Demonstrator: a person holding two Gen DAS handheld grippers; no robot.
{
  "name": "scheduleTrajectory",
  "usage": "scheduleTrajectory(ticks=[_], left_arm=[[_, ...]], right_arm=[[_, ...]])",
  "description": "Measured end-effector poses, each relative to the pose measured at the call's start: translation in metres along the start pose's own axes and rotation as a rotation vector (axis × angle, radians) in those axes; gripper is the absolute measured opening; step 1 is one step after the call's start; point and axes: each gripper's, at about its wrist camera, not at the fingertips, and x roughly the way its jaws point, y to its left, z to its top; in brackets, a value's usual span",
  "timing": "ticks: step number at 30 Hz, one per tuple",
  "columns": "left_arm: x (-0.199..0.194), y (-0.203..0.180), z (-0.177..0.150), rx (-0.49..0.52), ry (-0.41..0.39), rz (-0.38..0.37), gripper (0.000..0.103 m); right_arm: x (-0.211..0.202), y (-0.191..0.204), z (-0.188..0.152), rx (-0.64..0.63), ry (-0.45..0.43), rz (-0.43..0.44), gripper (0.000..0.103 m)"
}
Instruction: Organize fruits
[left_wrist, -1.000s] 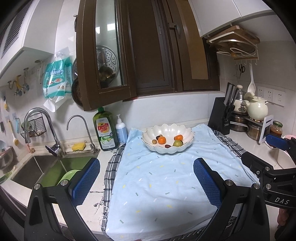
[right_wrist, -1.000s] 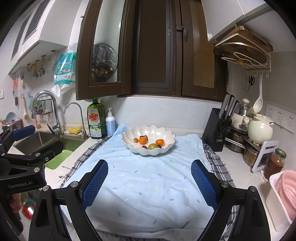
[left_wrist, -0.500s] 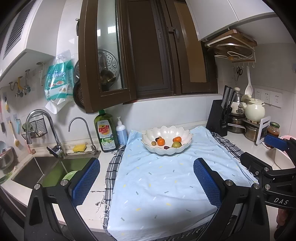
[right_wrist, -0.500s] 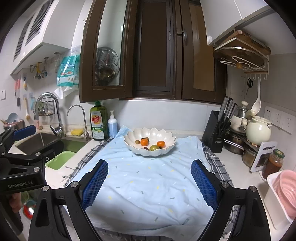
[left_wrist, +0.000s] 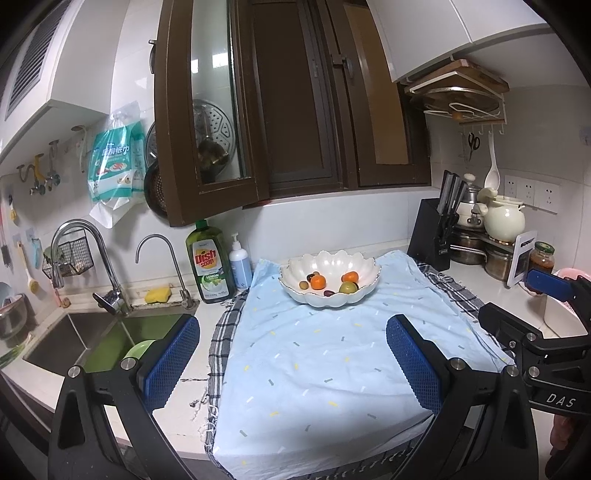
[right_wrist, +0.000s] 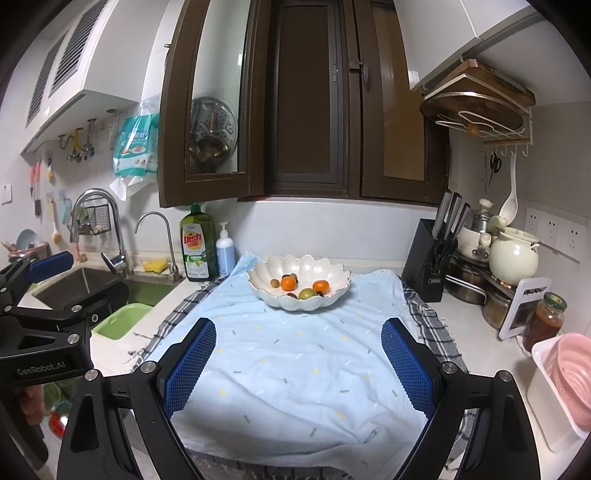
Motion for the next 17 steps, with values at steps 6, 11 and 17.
scheduleTrajectory(ticks=[6, 11, 17], left_arm=[[-0.0006, -0.0012, 0.001, 0.003, 0.003, -0.005, 0.103], [-0.0005, -0.0025, 0.001, 0.002, 0.005, -0.007, 0.103], [-0.0003, -0.0022, 0.0005, 0.001, 0.005, -0.004, 0.103]], right_arm=[[-0.0003, -0.0008, -0.0008, 0.001, 0.0, -0.001, 0.092], [-0.0016, -0.0012, -0.0015, 0.001, 0.0, -0.002, 0.092], [-0.0024, -0.0012, -0.0022, 0.003, 0.0, -0.001, 0.092]])
